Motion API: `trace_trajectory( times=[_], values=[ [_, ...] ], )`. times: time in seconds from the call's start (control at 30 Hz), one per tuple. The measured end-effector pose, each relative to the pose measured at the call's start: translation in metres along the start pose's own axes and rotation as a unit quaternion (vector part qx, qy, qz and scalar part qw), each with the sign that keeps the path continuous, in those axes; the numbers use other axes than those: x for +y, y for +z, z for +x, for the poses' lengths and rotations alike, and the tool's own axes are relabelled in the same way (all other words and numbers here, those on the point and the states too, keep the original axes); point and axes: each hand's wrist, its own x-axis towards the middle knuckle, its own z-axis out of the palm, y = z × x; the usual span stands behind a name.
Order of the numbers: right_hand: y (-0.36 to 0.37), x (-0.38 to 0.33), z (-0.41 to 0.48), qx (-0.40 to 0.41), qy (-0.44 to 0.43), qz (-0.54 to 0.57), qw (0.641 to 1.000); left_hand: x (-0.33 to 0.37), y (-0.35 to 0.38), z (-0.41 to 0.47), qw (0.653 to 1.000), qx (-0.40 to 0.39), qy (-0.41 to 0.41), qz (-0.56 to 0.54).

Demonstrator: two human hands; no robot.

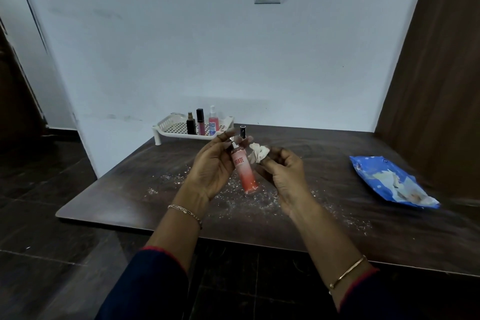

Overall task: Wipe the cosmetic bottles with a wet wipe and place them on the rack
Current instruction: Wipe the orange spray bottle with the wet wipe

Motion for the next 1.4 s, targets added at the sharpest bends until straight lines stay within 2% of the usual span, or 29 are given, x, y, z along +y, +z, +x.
trace_trajectory(
  times=[0.13,0.23,0.27,0.3,0.37,0.43,0.47,0.53,0.6,0.63,0.67,0.73,0.77,0.8,0.87,0.93,1.2,1.4],
  values=[
    [0.002,0.003,-0.003,-0.029,-0.008,-0.026,0.999,-0.003,0.003,0.002,1.000,0.009,0.014,-0.004],
    [0.006,0.005,0.002,-0.008,-0.107,-0.163,0.981,-0.009,0.008,0.002,1.000,-0.005,0.015,0.011],
    [0.007,0.004,0.004,-0.005,-0.165,-0.245,0.955,-0.011,0.008,0.003,1.000,-0.008,0.019,0.012],
    [0.007,0.004,0.005,-0.008,-0.230,-0.333,0.915,-0.012,0.008,0.004,1.000,-0.005,0.025,0.012],
    [0.004,0.004,0.007,-0.041,-0.340,-0.472,0.812,-0.011,0.006,0.006,0.999,0.013,0.038,0.016],
    [0.000,0.008,0.003,-0.088,-0.383,-0.550,0.737,-0.008,0.003,0.009,0.997,0.036,0.055,0.028],
    [-0.003,0.012,0.001,-0.103,-0.389,-0.572,0.714,-0.006,0.002,0.010,0.996,0.048,0.065,0.035],
    [-0.012,0.022,-0.003,-0.111,-0.392,-0.588,0.699,-0.004,-0.001,0.012,0.994,0.069,0.080,0.041],
    [-0.022,0.031,-0.004,-0.104,-0.386,-0.564,0.722,-0.002,-0.003,0.014,0.992,0.078,0.087,0.037],
    [-0.025,0.034,-0.005,-0.098,-0.371,-0.531,0.756,-0.001,-0.005,0.014,0.992,0.080,0.090,0.035],
    [-0.026,0.037,-0.005,-0.084,-0.336,-0.480,0.806,0.000,-0.006,0.015,0.992,0.079,0.092,0.033],
    [-0.024,0.038,-0.006,-0.043,-0.199,-0.325,0.924,0.000,-0.007,0.015,0.993,0.064,0.096,0.036],
    [-0.021,0.038,-0.007,-0.025,-0.121,-0.237,0.964,-0.001,-0.007,0.014,0.993,0.052,0.096,0.040],
    [-0.018,0.039,-0.008,-0.011,-0.054,-0.158,0.986,-0.002,-0.007,0.014,0.994,0.042,0.095,0.042],
    [-0.013,0.041,-0.009,0.008,0.027,-0.041,0.999,-0.004,-0.008,0.013,0.995,0.033,0.092,0.032],
    [-0.009,0.042,-0.011,0.023,0.049,0.020,0.998,-0.006,-0.010,0.013,0.995,0.031,0.095,0.026],
    [-0.002,0.044,-0.018,0.047,-0.019,-0.058,0.997,-0.006,-0.018,0.004,0.981,0.035,0.113,0.155],
    [-0.004,0.038,-0.018,0.013,-0.015,-0.077,0.997,0.004,-0.027,-0.002,0.986,-0.003,0.092,0.140]
  ],
)
